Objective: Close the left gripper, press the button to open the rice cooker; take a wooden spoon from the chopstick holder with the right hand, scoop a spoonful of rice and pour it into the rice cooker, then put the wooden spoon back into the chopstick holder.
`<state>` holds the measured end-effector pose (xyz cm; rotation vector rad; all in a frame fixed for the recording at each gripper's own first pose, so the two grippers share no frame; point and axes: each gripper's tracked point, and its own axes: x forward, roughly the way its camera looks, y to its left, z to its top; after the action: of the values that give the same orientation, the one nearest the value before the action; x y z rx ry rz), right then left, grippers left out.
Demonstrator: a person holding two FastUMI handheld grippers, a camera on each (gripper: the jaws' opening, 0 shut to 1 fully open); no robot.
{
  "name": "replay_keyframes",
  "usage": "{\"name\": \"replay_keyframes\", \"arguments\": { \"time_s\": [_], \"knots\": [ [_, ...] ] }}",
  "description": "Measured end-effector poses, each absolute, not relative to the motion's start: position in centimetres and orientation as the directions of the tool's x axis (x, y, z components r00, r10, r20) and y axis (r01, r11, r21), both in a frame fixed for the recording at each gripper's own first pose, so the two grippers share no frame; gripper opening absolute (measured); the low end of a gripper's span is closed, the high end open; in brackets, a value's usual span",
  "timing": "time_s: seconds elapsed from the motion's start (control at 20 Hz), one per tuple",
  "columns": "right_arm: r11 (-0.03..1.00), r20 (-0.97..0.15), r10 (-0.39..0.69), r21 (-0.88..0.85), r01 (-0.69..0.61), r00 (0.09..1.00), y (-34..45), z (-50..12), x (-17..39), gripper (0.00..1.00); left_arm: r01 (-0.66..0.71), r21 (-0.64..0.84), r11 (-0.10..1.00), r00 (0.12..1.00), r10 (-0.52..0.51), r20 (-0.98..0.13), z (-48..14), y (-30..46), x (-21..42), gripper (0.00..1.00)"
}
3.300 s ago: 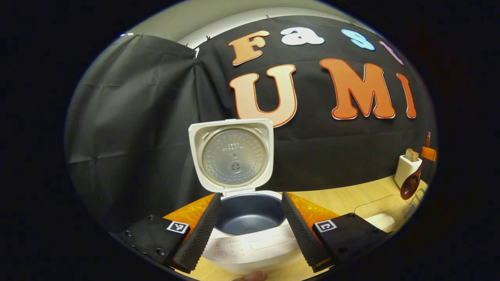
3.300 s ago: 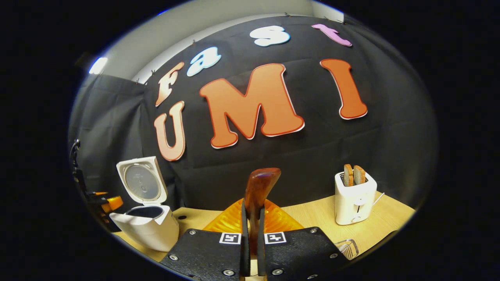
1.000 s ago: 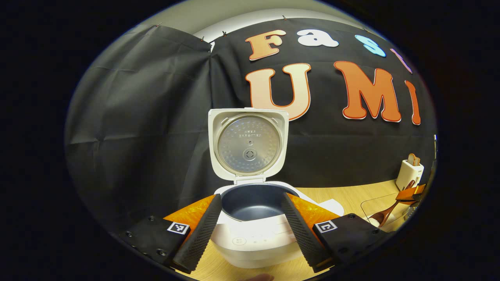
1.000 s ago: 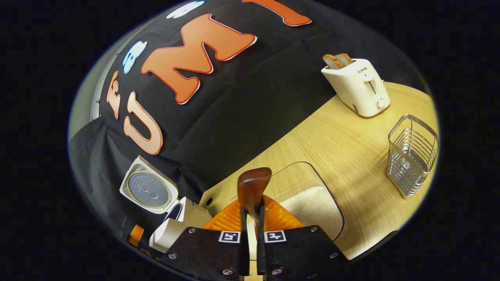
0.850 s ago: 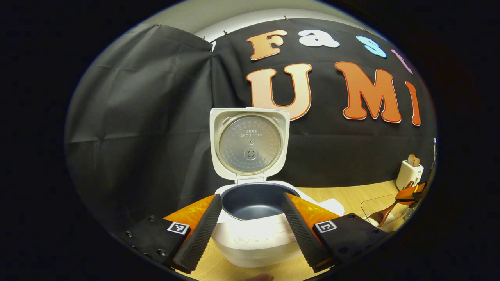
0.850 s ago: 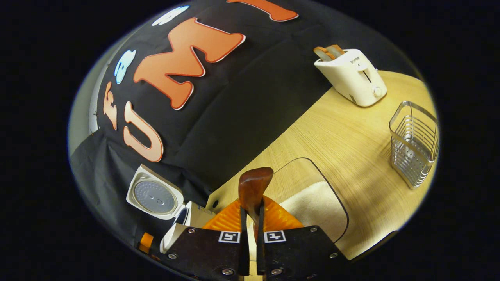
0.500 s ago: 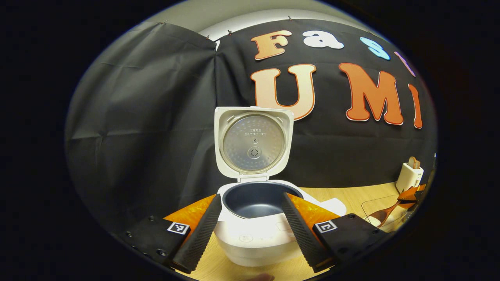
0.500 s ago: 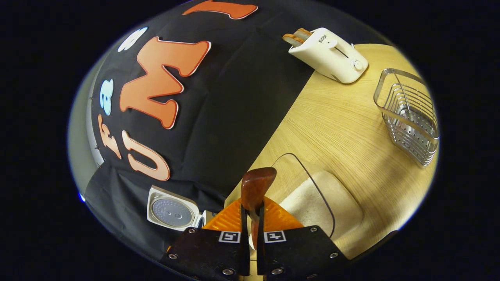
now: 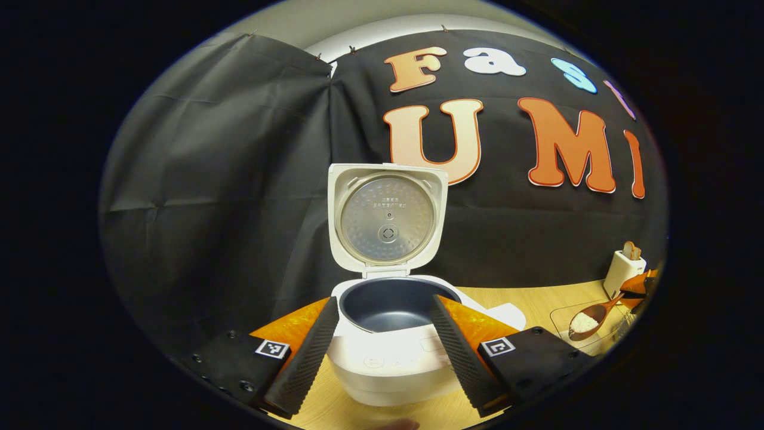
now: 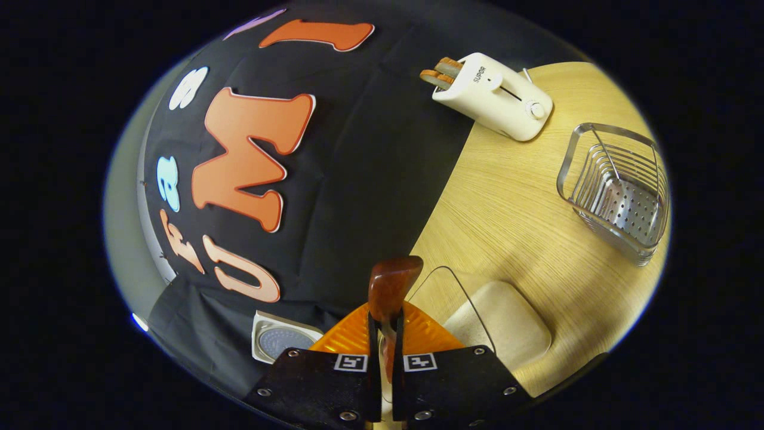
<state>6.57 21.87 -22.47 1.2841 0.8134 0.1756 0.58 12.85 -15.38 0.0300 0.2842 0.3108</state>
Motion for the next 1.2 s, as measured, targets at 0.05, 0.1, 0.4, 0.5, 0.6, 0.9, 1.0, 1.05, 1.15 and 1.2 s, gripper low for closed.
{"name": "replay_keyframes", "arguments": {
  "time_s": [0.05,0.1,0.4,0.5,0.6,0.9,1.0,1.05,1.15,1.2],
  "knots": [
    [0.296,-0.43,0.536,0.902,0.315,0.726,21.5,-22.4,6.9,0.08,-0.296,0.074,0.952,0.913,0.305,-0.271,-15.4,12.8,0.5,1.0],
    [0.295,-0.43,0.53,0.902,0.316,0.731,21.2,-22.3,7.1,0.07,-0.302,0.077,0.95,0.911,0.311,-0.271,-15.3,12.9,0.5,1.0],
    [0.188,-0.385,0.533,0.922,0.338,0.753,20.7,-21.4,7.6,0.07,-0.325,0.064,0.943,0.903,0.33,-0.276,-15.3,13.4,0.4,1.0],
    [0.155,-0.37,0.543,0.927,0.343,0.754,20.7,-21.1,7.6,0.07,-0.323,0.064,0.944,0.903,0.328,-0.276,-15.4,13.3,0.3,1.0],
    [0.107,-0.349,0.547,0.931,0.35,0.761,20.6,-20.6,7.9,0.07,-0.327,0.065,0.943,0.903,0.332,-0.272,-15.2,13.4,0.3,1.0],
    [-0.016,-0.292,0.555,0.933,0.361,0.779,21.4,-18.4,9.3,0.07,-0.322,0.05,0.945,0.904,0.323,-0.281,-15.6,13.1,0.5,1.0],
    [-0.066,-0.261,0.561,0.932,0.356,0.786,21.7,-17.4,9.8,0.07,-0.322,0.044,0.946,0.905,0.321,-0.28,-15.7,13.2,0.4,1.0],
    [-0.084,-0.25,0.563,0.931,0.356,0.788,21.8,-17.0,10.0,0.07,-0.322,0.044,0.946,0.905,0.321,-0.281,-15.6,13.2,0.4,1.0],
    [-0.099,-0.238,0.566,0.931,0.352,0.789,22.3,-16.4,10.4,0.07,-0.325,0.044,0.945,0.902,0.324,-0.284,-15.8,13.4,0.4,1.0],
    [-0.105,-0.236,0.567,0.929,0.354,0.789,22.6,-16.0,10.5,0.07,-0.327,0.042,0.944,0.902,0.325,-0.284,-15.8,13.5,0.4,1.0]
  ]
}}
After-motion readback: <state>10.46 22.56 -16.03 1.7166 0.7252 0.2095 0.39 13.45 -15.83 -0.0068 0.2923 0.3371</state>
